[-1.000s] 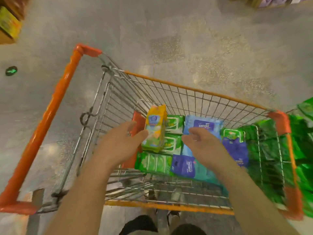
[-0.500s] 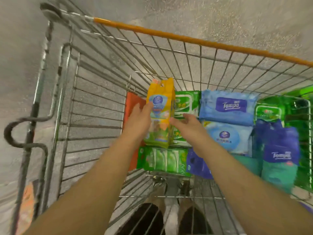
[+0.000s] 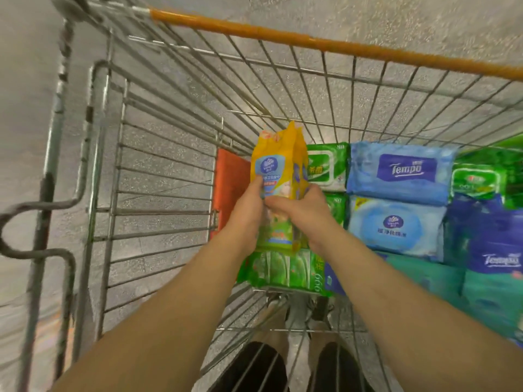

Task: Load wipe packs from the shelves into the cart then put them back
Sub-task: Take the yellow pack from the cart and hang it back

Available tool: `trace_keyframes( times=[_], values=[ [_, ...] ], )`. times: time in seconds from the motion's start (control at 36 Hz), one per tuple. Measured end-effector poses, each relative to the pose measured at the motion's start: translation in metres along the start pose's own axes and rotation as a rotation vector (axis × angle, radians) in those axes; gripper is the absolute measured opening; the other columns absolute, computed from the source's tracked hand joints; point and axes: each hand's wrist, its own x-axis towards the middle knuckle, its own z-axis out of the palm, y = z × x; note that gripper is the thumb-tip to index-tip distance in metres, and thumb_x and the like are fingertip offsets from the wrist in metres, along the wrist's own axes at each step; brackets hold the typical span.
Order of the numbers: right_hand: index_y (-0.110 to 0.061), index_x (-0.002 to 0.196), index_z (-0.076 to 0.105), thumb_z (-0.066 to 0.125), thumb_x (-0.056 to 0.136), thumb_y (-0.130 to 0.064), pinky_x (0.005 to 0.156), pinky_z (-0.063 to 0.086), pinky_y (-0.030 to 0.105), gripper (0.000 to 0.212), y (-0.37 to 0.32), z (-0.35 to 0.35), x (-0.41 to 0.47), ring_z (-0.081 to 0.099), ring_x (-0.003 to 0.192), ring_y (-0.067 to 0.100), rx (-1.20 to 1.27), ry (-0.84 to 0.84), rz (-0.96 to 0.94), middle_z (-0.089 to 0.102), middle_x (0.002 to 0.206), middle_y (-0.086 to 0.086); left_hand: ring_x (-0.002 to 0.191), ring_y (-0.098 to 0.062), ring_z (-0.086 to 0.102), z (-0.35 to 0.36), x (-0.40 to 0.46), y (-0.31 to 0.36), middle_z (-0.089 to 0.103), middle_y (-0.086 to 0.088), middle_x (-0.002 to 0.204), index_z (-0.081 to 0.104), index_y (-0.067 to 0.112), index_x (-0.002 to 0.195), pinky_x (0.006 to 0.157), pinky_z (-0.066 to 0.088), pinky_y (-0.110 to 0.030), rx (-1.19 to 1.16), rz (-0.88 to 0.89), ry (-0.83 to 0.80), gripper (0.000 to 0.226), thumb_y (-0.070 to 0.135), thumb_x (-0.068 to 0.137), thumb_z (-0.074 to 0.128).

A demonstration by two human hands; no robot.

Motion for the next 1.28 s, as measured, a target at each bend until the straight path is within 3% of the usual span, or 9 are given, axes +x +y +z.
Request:
trace_keyframes(
  times=[0.08, 0.22, 0.28, 0.33, 0.44, 0.58, 0.67, 0.81, 1.28],
  values=[
    [-0.027, 0.105, 0.053, 0.093, 0.043, -0.041, 0.077, 0.063, 0.046, 0.075, -0.008, -0.011, -0.020, 0.074, 0.090, 0.019, 0.027, -0.028, -0.005, 0.069, 0.114, 0.004, 0.108, -0.031, 0.072, 0.000, -0.025, 0.001, 0.077, -0.008, 0.112, 0.074, 0.023, 0.121, 0.105, 0.051, -0.054, 0.005, 0.013, -0.018, 0.048, 0.055, 0.102, 0.044],
    [-0.019, 0.121, 0.056, 0.091, 0.069, -0.020, 0.072, 0.063, 0.037, 0.063, -0.024, -0.045, -0.072, 0.076, 0.085, 0.012, 0.122, -0.093, -0.069, 0.076, 0.103, -0.005, 0.107, -0.036, 0.072, 0.006, -0.088, 0.011, 0.077, -0.012, 0.112, 0.073, 0.020, 0.119, 0.101, 0.053, -0.055, 0.057, 0.114, -0.089, 0.046, 0.056, 0.098, 0.054],
    [-0.016, 0.124, 0.057, 0.090, 0.070, -0.018, 0.065, 0.061, 0.032, 0.063, -0.034, -0.061, -0.098, 0.076, 0.084, 0.013, 0.179, -0.113, -0.087, 0.076, 0.100, -0.005, 0.107, -0.039, 0.072, 0.012, -0.119, 0.013, 0.073, -0.015, 0.121, 0.064, 0.016, 0.131, 0.097, 0.054, -0.060, 0.020, 0.126, -0.105, 0.075, 0.067, 0.077, 0.075],
    [-0.016, 0.132, 0.051, 0.094, 0.061, -0.024, 0.070, 0.062, 0.037, 0.084, -0.045, -0.075, -0.128, 0.077, 0.088, 0.018, 0.246, -0.131, -0.088, 0.076, 0.107, 0.000, 0.104, -0.037, 0.073, 0.017, -0.145, 0.011, 0.071, -0.015, 0.124, 0.051, 0.016, 0.139, 0.093, 0.056, -0.062, -0.036, 0.154, -0.105, 0.108, 0.069, 0.053, 0.088],
    [-0.031, 0.144, 0.034, 0.099, 0.037, -0.046, 0.088, 0.060, 0.052, 0.127, -0.064, -0.099, -0.190, 0.075, 0.097, 0.023, 0.277, -0.131, -0.129, 0.073, 0.119, 0.002, 0.108, -0.038, 0.071, 0.027, -0.210, 0.009, 0.070, -0.016, 0.126, 0.049, 0.019, 0.143, 0.094, 0.054, -0.063, -0.107, 0.184, -0.261, 0.095, 0.047, 0.061, 0.087],
    [-0.012, 0.126, 0.062, 0.087, 0.068, -0.031, 0.083, 0.061, 0.054, 0.066, -0.082, -0.128, -0.256, 0.076, 0.094, 0.033, 0.377, -0.180, -0.197, 0.076, 0.109, 0.011, 0.107, -0.040, 0.071, 0.047, -0.282, 0.011, 0.072, -0.018, 0.122, 0.064, 0.015, 0.134, 0.098, 0.053, -0.061, -0.125, 0.208, -0.403, 0.067, 0.041, 0.075, 0.082],
    [-0.009, 0.125, 0.063, 0.093, 0.058, -0.036, 0.083, 0.060, 0.056, 0.079, -0.087, -0.141, -0.287, 0.075, 0.096, 0.037, 0.440, -0.172, -0.234, 0.075, 0.111, 0.016, 0.111, -0.042, 0.069, 0.059, -0.319, 0.012, 0.072, -0.019, 0.122, 0.066, 0.015, 0.131, 0.101, 0.049, -0.066, -0.087, 0.267, -0.414, 0.058, 0.041, 0.080, 0.077],
    [-0.006, 0.120, 0.068, 0.075, 0.086, -0.026, 0.090, 0.057, 0.060, 0.039, -0.092, -0.161, -0.342, 0.073, 0.100, 0.039, 0.522, -0.126, -0.309, 0.076, 0.108, 0.018, 0.111, -0.042, 0.069, 0.074, -0.374, 0.014, 0.073, -0.020, 0.118, 0.070, 0.014, 0.126, 0.103, 0.049, -0.064, -0.011, 0.336, -0.484, 0.055, 0.040, 0.078, 0.071],
    [-0.008, 0.122, 0.068, 0.072, 0.081, -0.030, 0.093, 0.054, 0.062, 0.047, -0.011, -0.176, -0.510, 0.072, 0.101, 0.041, 0.754, 0.306, -0.541, 0.075, 0.111, 0.018, 0.071, -0.029, 0.075, 0.077, -0.497, -0.046, 0.078, -0.016, 0.093, 0.084, 0.017, 0.089, 0.067, 0.062, -0.039, 0.336, 0.297, -0.937, 0.041, 0.039, 0.099, 0.051]
  ],
)
